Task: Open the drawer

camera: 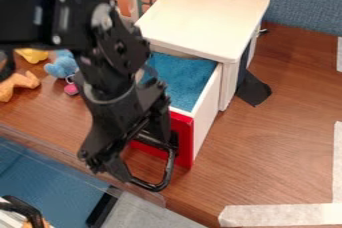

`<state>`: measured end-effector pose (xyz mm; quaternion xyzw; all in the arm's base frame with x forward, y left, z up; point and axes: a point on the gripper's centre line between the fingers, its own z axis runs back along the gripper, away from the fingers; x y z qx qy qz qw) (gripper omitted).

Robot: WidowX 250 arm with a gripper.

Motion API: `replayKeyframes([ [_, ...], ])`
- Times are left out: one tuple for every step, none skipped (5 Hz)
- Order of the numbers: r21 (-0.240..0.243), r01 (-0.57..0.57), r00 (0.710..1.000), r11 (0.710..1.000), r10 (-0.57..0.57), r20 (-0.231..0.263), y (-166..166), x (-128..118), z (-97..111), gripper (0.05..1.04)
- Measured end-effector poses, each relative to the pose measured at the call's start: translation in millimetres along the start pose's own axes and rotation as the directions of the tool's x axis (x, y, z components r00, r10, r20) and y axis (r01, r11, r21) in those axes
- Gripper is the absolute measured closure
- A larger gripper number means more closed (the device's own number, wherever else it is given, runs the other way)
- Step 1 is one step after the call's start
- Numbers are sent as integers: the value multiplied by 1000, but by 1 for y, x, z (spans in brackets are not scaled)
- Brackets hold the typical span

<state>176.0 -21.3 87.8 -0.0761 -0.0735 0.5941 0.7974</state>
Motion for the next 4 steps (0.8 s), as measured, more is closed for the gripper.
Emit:
replayKeyframes([
  [53,206,978,977,-207,18,-10,-1,27,82],
  [151,439,897,885,-442,-20,-11,4,56,83],
  [211,620,784,755,-604,-144,-12,13,72,83],
  [274,807,574,524,-804,-154,-7,28,80,83],
])
